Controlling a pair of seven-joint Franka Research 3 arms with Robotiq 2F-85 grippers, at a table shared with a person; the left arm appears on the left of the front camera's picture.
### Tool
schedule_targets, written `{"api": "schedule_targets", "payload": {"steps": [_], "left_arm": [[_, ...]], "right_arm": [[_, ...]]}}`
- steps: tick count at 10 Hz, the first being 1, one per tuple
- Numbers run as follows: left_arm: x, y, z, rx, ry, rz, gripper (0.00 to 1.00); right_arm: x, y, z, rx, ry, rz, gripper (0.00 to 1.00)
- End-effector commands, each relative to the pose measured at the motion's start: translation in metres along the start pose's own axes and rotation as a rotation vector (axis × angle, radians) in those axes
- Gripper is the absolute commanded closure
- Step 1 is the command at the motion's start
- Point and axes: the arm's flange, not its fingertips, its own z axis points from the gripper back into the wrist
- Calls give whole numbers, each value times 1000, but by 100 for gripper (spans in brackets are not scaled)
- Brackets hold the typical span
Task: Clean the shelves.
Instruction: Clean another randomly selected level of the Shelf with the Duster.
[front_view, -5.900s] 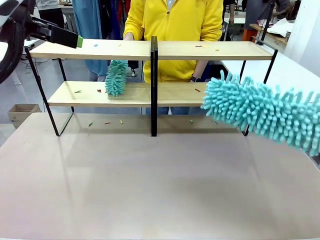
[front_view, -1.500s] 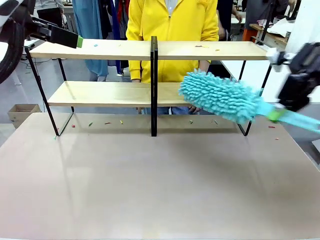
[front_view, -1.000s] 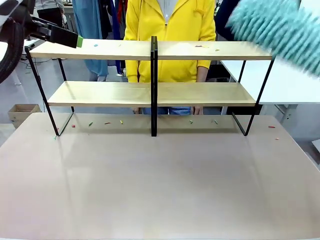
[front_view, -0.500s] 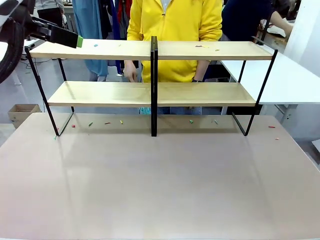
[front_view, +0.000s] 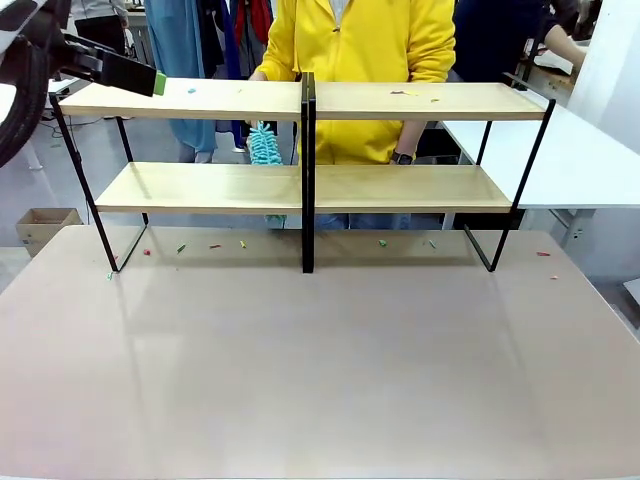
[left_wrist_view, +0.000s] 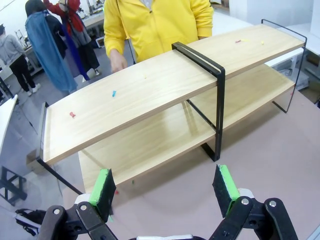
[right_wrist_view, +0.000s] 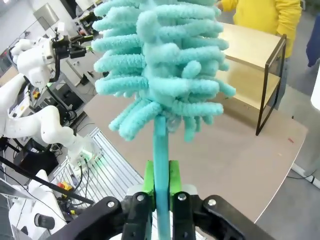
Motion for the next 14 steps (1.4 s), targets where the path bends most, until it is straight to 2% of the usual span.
{"api": "schedule_targets", "payload": {"steps": [1,9,10,11,12,13,14], "left_arm": [[-1,0,0,5,-1,0,0],[-1,0,0,5,-1,0,0],[-1,0,0,5,-1,0,0],[-1,0,0,5,-1,0,0],[-1,0,0,5,-1,0,0],[-1,0,0,5,-1,0,0],[-1,0,0,5,-1,0,0]], "right_arm": [[2,2,-1,5,-5,10,88],[0,0,0,2,2,0,88],[21,12,-32,-68,121,51,88],[50,34,-81,-145,273,114,88],[77,56,-137,-117,392,204,88],[92,79,-191,-171,505,276,88],[100,105,-241,-183,553,317,88]]}}
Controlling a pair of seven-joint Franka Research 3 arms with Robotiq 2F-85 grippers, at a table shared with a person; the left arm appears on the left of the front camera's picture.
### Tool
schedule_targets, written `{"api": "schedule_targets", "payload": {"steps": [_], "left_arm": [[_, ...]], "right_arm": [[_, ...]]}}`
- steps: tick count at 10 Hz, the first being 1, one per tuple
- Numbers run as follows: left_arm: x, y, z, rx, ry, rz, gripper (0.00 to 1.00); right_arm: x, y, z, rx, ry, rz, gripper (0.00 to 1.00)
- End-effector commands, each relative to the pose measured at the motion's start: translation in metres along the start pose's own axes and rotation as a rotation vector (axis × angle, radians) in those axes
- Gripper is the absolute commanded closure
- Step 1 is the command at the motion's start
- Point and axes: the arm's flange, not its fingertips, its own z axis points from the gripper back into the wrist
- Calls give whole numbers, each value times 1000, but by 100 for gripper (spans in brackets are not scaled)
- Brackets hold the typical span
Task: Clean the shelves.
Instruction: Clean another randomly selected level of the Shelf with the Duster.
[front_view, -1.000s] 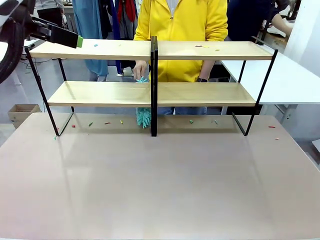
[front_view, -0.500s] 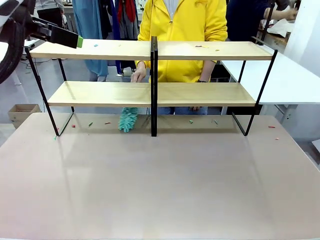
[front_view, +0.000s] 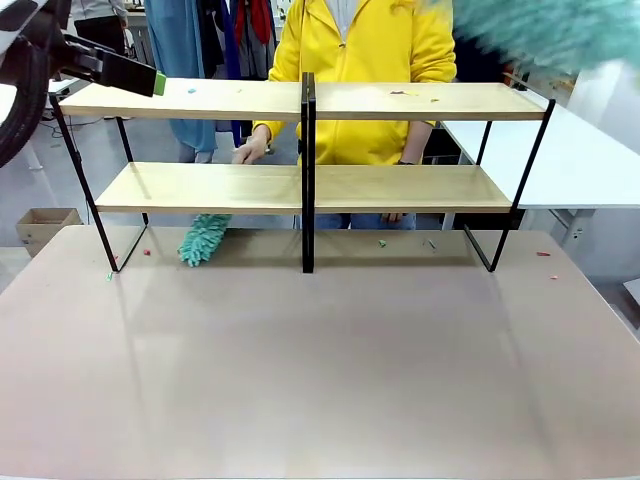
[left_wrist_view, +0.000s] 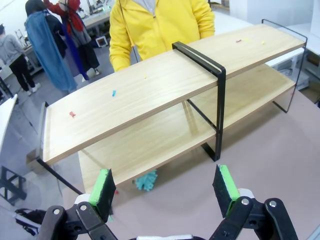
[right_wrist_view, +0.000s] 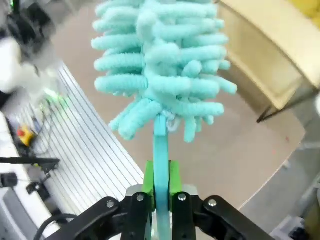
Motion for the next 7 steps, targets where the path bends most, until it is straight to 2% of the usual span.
{"api": "schedule_targets", "payload": {"steps": [1,2,3,5,6,7], "left_arm": [[-1,0,1,5,-2,-1,0],[-1,0,1,5,-2,-1,0],[-1,0,1,5,-2,-1,0],[-1,0,1,5,-2,-1,0],[-1,0,1,5,-2,-1,0],[-1,0,1,5,-2,-1,0]], "right_arm": [[55,25,-38,-68,104,96,88],[55,34,-41,-65,122,201,88],[40,33,-40,-23,71,73,88],[40,33,-40,-23,71,73,88],[56,46,-57,-23,110,134,88],[80,40,-66,-48,123,75,88]]}}
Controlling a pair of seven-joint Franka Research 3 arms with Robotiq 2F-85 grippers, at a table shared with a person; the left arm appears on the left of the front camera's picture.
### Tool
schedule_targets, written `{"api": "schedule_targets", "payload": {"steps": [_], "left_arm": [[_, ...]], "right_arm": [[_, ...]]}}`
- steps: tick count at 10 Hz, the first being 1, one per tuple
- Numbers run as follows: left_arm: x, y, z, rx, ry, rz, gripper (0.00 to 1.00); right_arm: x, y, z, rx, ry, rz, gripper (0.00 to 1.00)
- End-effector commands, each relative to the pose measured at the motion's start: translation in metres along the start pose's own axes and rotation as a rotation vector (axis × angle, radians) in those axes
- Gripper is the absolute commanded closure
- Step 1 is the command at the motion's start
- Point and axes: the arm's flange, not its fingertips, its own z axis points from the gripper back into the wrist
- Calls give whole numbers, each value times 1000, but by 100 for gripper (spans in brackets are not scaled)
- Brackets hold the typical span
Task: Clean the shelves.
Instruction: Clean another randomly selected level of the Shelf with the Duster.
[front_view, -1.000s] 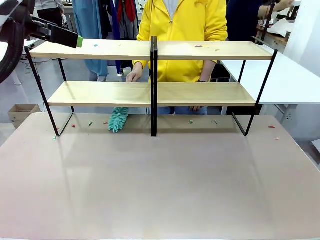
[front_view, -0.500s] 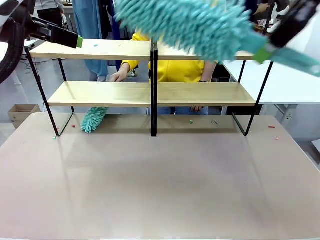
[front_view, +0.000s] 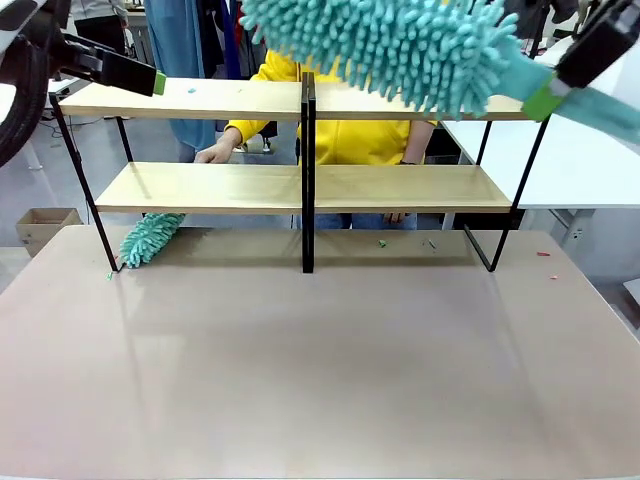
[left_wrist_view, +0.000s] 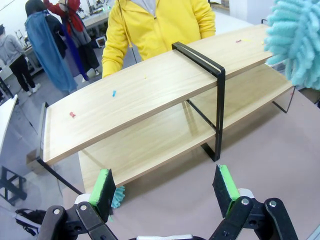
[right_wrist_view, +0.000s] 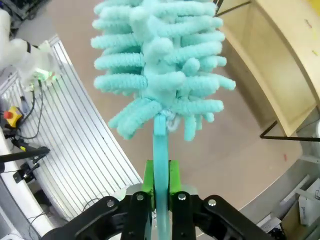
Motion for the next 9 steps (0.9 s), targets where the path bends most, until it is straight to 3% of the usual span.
{"api": "schedule_targets", "payload": {"steps": [1,2,4,5,6,7,8,9], "left_arm": [[-1,0,0,5,-1,0,0],[-1,0,0,5,-1,0,0],[-1,0,0,5,-1,0,0],[-1,0,0,5,-1,0,0],[-1,0,0,5,-1,0,0],[-1,0,0,5,-1,0,0],[-1,0,0,5,-1,0,0],[-1,0,0,5,-1,0,0]], "right_arm": [[58,-11,-19,-26,-6,-37,88],[100,-29,-32,-84,26,-141,88],[164,-27,-52,-95,93,-218,88],[189,-24,-65,-78,159,-369,88],[200,-25,-84,-115,261,-471,88],[192,-18,-87,-39,291,-300,88],[175,-31,-94,-100,155,-346,88],[175,-31,-94,-100,155,-346,88]]}}
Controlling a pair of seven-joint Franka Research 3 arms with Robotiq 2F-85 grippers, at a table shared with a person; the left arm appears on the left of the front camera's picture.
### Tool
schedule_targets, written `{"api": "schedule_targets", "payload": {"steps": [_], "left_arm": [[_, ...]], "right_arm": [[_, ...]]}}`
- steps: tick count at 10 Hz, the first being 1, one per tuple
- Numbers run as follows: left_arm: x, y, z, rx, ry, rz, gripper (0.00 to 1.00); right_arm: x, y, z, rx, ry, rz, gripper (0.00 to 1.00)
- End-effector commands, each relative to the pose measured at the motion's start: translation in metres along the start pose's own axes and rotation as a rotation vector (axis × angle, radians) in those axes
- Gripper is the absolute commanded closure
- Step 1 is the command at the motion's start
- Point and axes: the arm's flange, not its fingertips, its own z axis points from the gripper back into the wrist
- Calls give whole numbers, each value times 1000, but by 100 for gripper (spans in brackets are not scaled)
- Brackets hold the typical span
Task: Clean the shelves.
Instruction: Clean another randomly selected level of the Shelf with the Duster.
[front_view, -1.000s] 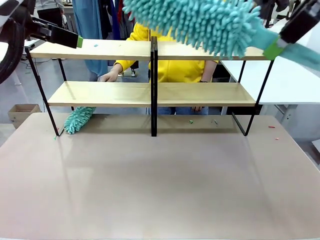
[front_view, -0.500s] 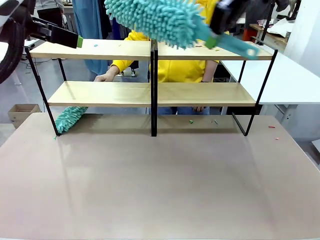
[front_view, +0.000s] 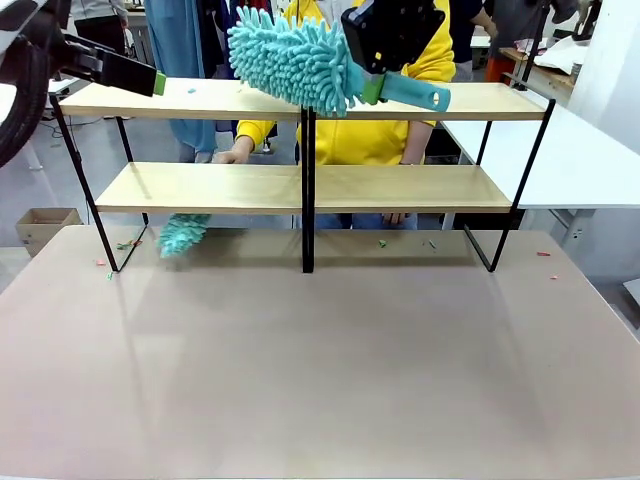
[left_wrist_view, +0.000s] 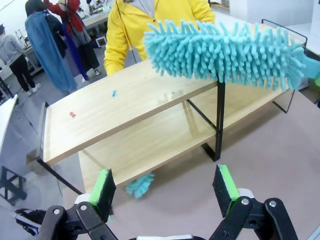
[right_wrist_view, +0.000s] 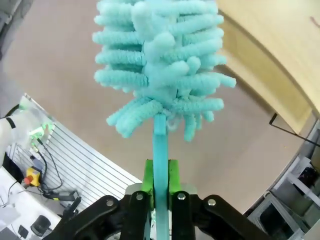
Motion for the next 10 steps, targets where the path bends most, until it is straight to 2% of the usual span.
{"api": "schedule_targets", "payload": {"steps": [1,2,4,5,7,10], "left_arm": [[-1,0,1,5,-2,0,0],[-1,0,1,5,-2,0,0],[-1,0,1,5,-2,0,0],[-1,0,1,5,-2,0,0],[-1,0,1,5,-2,0,0],[-1,0,1,5,-2,0,0]], "right_arm": [[-10,-7,4,0,-68,16,88],[0,0,0,0,0,0,88],[34,26,10,-57,-1,-110,88],[51,37,13,-73,60,-188,88],[77,52,8,-110,106,-337,88],[111,71,-13,-104,62,-410,88]]}}
